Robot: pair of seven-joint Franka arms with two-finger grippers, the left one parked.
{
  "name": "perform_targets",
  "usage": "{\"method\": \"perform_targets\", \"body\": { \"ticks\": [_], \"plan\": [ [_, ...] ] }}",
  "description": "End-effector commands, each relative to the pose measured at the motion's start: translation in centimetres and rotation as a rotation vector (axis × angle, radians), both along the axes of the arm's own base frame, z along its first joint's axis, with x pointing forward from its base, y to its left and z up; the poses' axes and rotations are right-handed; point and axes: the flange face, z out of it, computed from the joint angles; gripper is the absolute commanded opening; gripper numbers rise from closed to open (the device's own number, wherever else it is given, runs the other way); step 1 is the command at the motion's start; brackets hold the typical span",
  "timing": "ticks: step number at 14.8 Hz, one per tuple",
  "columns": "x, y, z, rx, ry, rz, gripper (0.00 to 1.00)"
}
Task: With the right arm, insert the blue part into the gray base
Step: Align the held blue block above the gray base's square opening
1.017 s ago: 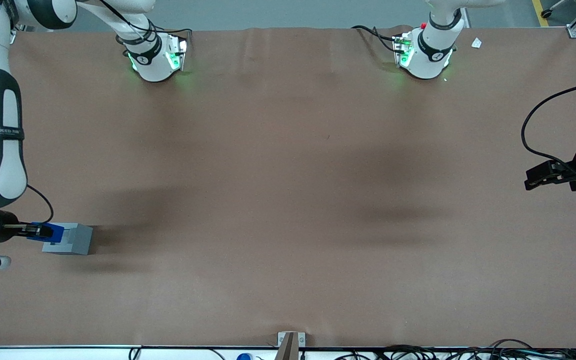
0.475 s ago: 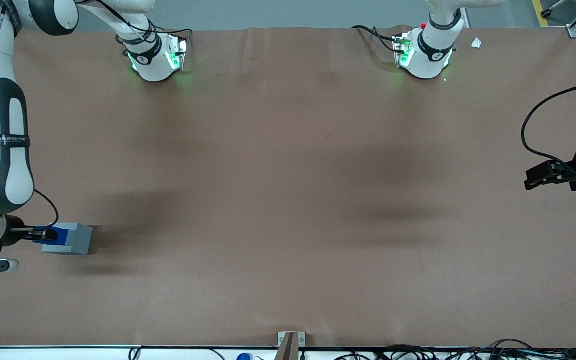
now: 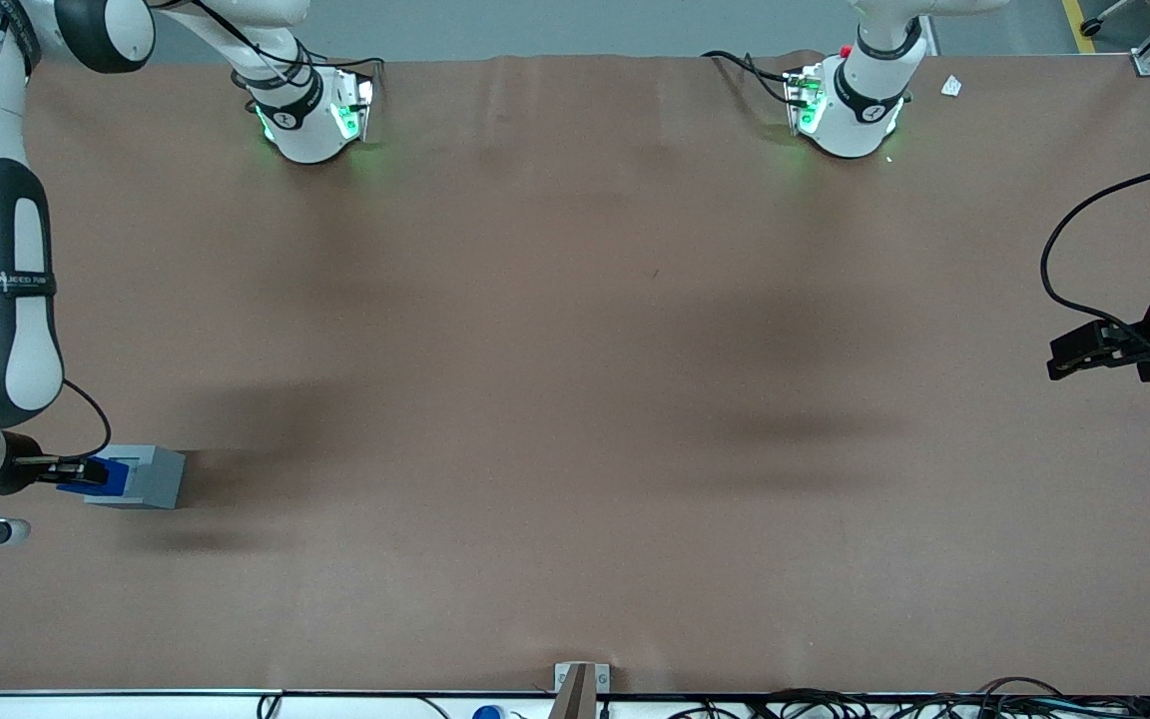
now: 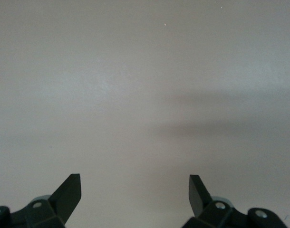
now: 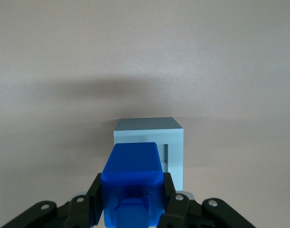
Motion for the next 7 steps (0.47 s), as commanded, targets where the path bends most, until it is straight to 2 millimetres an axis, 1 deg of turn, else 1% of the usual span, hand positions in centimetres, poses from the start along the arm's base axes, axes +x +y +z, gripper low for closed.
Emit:
{"method": "perform_targets", "body": {
  "ticks": [1,2,4,5,6,7],
  "plan": [
    [0.1,-0.3,-0.4,0.012,-0.009,0.011,0.00],
    [0.0,-0.5,-0.5,0.014,-0.006,0.008,0.00],
    [-0.3,-0.7,-1.6,0.012,-0.009,0.007,0.00],
    [-0.6,-0.6,-2.5,0.011,-0.014,0.018,0.00],
    [-0.7,-0.6,-3.0,0.009,-0.023,0.027,0.00],
    [-0.7,-0.8,-3.1,0.009,-0.024,0.029,0.00]
  ]
}}
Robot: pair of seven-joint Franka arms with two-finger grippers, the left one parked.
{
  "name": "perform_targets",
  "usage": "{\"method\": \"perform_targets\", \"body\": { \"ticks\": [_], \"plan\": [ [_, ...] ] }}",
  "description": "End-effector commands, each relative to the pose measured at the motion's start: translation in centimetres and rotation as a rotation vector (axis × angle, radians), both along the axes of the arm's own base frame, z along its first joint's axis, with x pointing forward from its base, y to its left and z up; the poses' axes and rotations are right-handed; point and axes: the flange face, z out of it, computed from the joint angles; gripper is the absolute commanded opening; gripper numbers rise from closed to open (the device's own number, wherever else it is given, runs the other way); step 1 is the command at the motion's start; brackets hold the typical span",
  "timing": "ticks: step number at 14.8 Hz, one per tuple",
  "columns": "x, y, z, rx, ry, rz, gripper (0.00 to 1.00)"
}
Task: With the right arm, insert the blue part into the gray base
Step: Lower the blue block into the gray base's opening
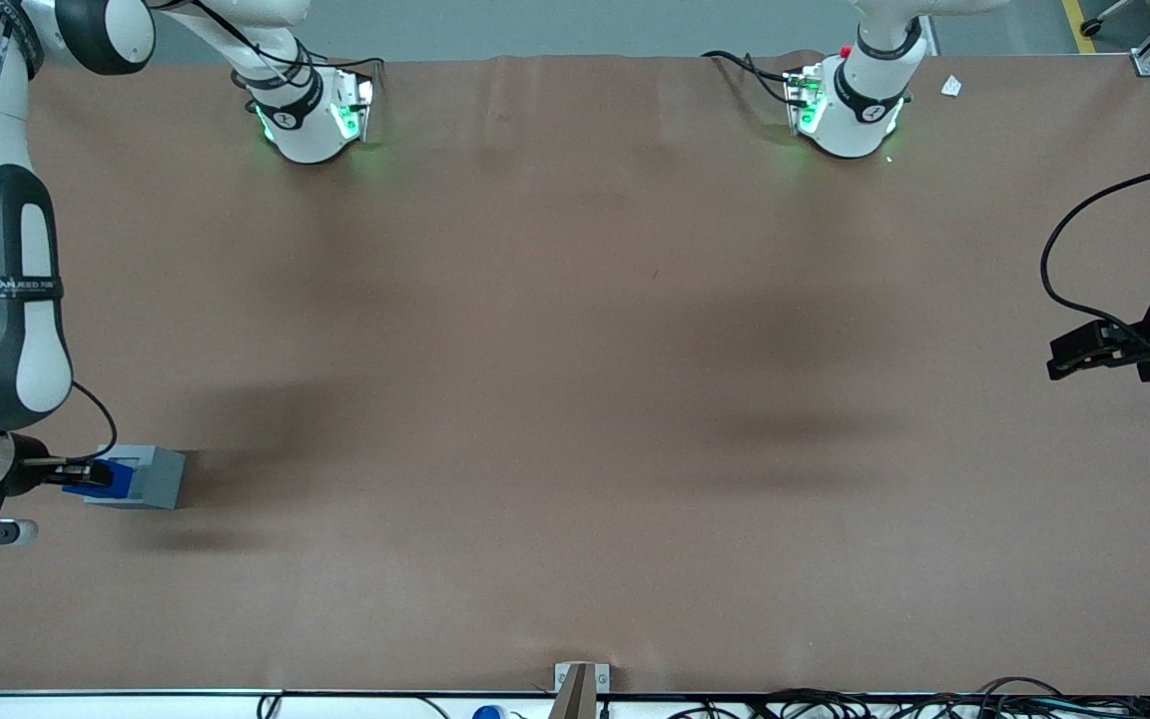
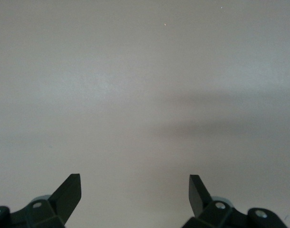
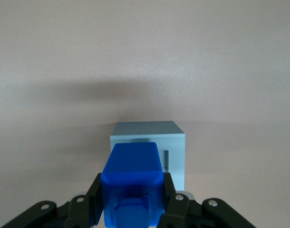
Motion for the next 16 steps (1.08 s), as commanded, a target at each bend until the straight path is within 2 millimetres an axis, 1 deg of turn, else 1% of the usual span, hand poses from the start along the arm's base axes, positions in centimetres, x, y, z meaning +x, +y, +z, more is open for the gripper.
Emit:
{"method": "perform_targets", "body": {
  "ticks": [1,7,16],
  "plan": [
    [-0.5,-0.7,-0.8,0.014,-0.009,0.016,0.00],
    [-1.6,-1.3,-1.9,0.024,0.027,0.008,0.00],
    [-2.1,-1.6,-2.0,0.035,0.054,-0.002,0.00]
  ]
}}
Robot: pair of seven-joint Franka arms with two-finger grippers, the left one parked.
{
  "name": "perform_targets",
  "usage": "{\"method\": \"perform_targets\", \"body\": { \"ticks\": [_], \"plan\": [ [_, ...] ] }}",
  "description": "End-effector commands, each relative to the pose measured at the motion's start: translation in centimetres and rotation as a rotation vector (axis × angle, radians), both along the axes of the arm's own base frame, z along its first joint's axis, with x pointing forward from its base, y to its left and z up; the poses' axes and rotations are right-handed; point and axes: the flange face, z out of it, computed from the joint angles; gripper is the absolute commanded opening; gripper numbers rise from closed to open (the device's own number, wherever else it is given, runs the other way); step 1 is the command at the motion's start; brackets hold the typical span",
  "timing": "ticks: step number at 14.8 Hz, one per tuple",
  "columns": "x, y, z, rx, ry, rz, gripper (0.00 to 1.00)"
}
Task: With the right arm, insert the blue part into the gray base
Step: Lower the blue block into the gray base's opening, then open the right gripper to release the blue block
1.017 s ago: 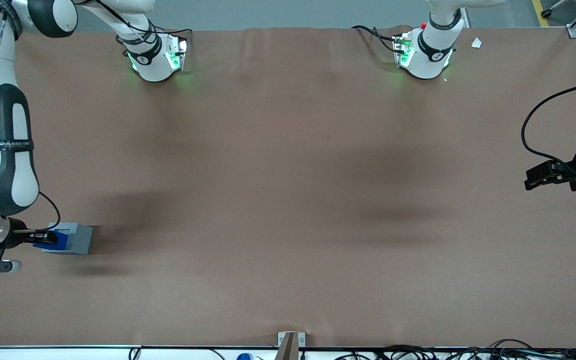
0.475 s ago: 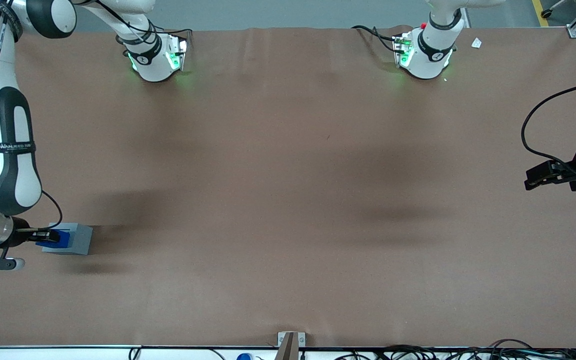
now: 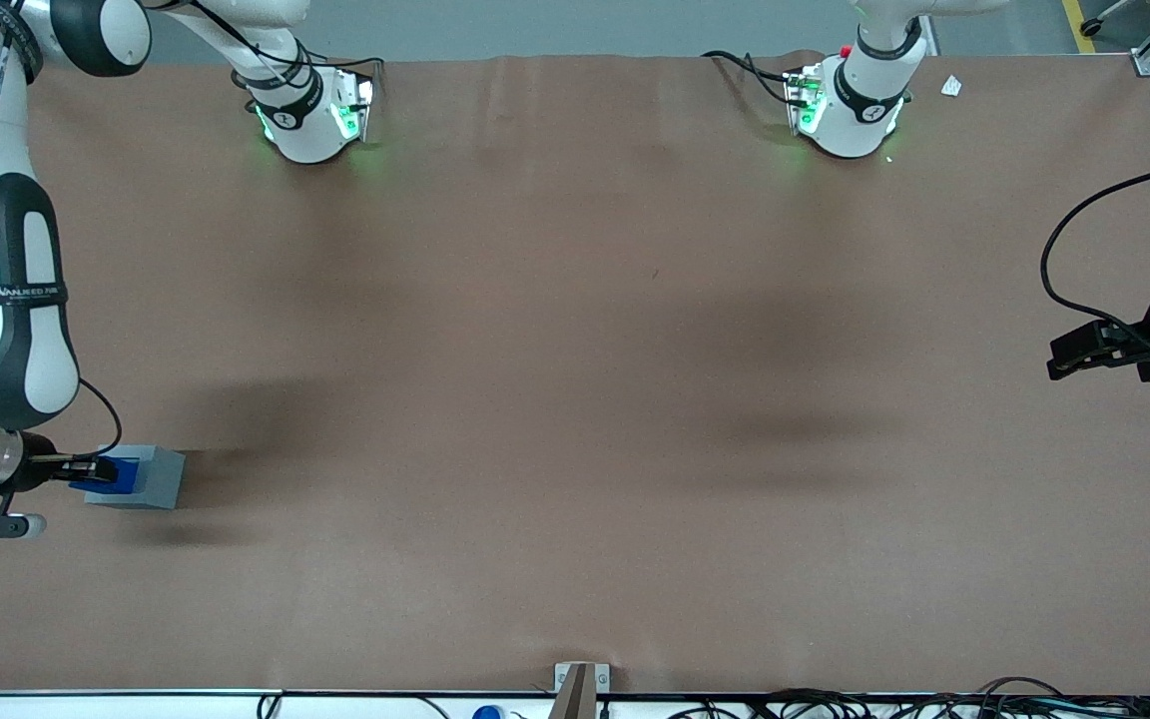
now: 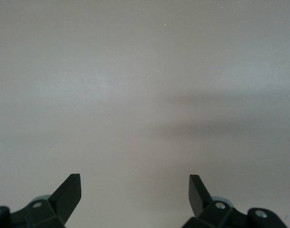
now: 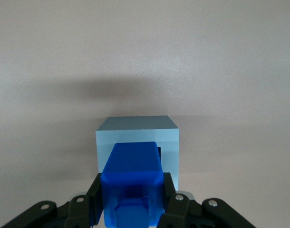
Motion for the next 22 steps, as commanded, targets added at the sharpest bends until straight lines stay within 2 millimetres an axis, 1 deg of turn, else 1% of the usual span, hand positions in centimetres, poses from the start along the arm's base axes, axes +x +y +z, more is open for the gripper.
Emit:
{"method": "perform_targets", "body": {
  "ticks": [1,10,12,14,15,16,17,18,19,20,22],
  "plan": [
    [-1.4,-0.4,-0.3,0.027,0.030,0.003,0.00],
    [-1.4,-0.9,-0.5,0.025,0.021,-0.005,0.01],
    [-1.4,-1.5,-0.6,0.022,0.004,-0.012,0.03],
    [-1.2,-1.5,-0.4,0.018,-0.008,-0.018,0.14],
    [-1.1,-1.4,-0.5,0.019,-0.008,-0.021,0.22],
    [-1.1,-1.3,-0.5,0.019,-0.008,-0.021,0.34],
    [-1.1,-1.3,-0.6,0.019,-0.007,-0.022,0.52],
    [-1.1,-1.4,-0.6,0.022,-0.008,-0.026,0.75],
    [-1.1,-1.3,-0.6,0.037,-0.012,-0.035,0.86],
    [-1.1,-1.3,-0.6,0.060,-0.019,-0.049,1.00],
    [-1.1,-1.2,-0.5,0.073,-0.023,-0.052,1.00]
  ]
}}
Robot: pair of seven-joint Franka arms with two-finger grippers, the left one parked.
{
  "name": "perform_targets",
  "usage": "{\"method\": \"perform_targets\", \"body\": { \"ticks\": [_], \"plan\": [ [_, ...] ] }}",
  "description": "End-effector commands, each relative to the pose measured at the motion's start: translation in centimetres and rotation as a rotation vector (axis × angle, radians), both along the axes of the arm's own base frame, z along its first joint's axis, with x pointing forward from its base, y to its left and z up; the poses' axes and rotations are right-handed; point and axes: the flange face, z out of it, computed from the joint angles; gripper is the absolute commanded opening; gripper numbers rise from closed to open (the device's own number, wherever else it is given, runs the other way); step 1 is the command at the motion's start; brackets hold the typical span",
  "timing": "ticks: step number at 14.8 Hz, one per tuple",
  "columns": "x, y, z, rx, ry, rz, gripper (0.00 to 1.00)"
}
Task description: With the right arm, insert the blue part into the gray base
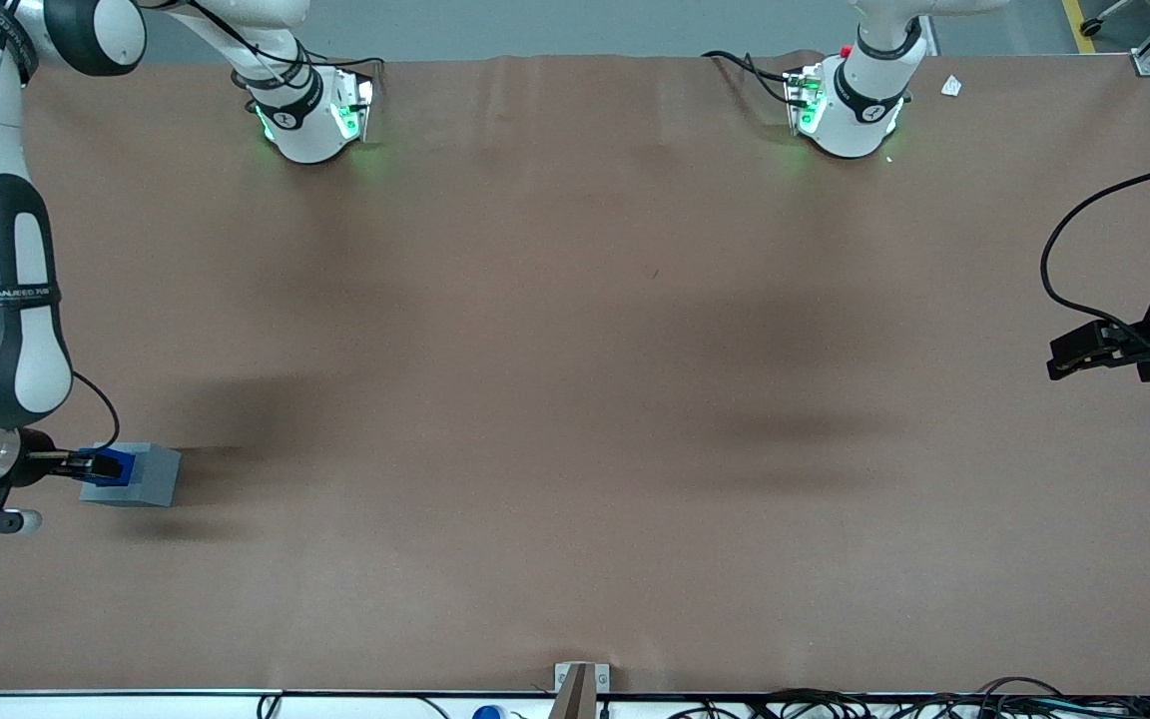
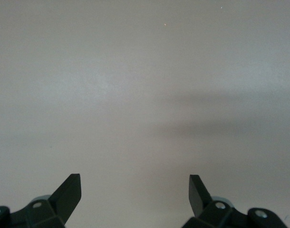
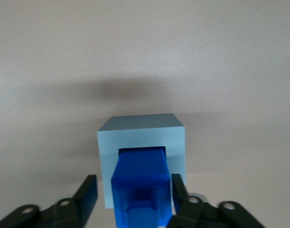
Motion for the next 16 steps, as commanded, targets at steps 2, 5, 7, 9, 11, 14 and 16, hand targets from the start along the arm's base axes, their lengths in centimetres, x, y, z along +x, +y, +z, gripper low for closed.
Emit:
{"method": "perform_targets", "body": {
  "ticks": [2,5,7,9,11,14,16],
  "plan": [
    [-0.4,-0.2,0.5,0.027,-0.016,-0.003,1.00],
    [-0.1,0.3,2.1,0.022,-0.026,0.008,1.00],
    [-0.2,0.9,4.9,0.026,-0.012,0.017,1.00],
    [-0.6,1.5,8.8,0.032,0.009,0.025,1.00],
    [-1.2,2.2,12.7,0.035,0.011,0.031,1.00],
    [-2.5,3.6,18.6,0.032,-0.038,0.045,1.00],
    [-4.0,5.1,21.4,0.044,-0.009,0.036,1.00]
  ]
}}
